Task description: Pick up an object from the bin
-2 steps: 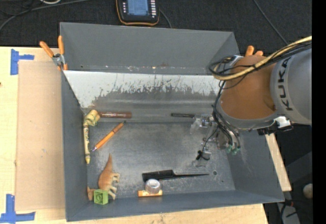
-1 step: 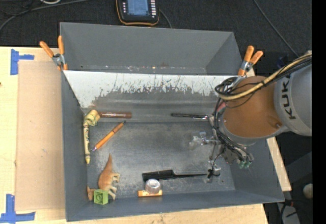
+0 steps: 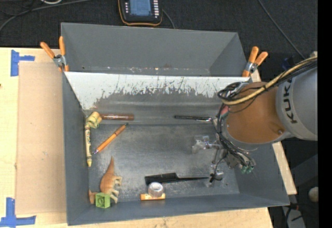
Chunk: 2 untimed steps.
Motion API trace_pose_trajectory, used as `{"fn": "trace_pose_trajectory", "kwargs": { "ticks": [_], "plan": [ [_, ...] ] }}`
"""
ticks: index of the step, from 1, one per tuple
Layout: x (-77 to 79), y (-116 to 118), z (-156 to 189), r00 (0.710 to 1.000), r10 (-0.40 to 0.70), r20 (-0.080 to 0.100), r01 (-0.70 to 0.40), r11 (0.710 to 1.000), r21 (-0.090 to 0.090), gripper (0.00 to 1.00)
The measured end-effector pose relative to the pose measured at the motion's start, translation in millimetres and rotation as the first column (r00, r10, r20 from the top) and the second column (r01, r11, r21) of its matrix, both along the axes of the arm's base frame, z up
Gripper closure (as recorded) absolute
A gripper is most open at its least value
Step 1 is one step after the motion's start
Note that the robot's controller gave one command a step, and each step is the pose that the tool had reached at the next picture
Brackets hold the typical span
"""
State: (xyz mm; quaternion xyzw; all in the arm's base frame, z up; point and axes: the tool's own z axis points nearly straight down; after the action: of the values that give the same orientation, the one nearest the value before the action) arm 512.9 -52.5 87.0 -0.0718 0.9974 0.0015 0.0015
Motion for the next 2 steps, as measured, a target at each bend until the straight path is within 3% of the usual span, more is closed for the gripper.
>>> {"fn": "trace_pose_trajectory", "kwargs": {
  "ticks": [1, 2],
  "plan": [
    [-10.7, 26, -14, 0.923, 0.384, -0.009, -0.384, 0.923, 0.003, 0.00],
    [-4.5, 40, -17, 0.876, 0.483, 0.003, -0.483, 0.876, -0.001, 1.00]
  ]
}}
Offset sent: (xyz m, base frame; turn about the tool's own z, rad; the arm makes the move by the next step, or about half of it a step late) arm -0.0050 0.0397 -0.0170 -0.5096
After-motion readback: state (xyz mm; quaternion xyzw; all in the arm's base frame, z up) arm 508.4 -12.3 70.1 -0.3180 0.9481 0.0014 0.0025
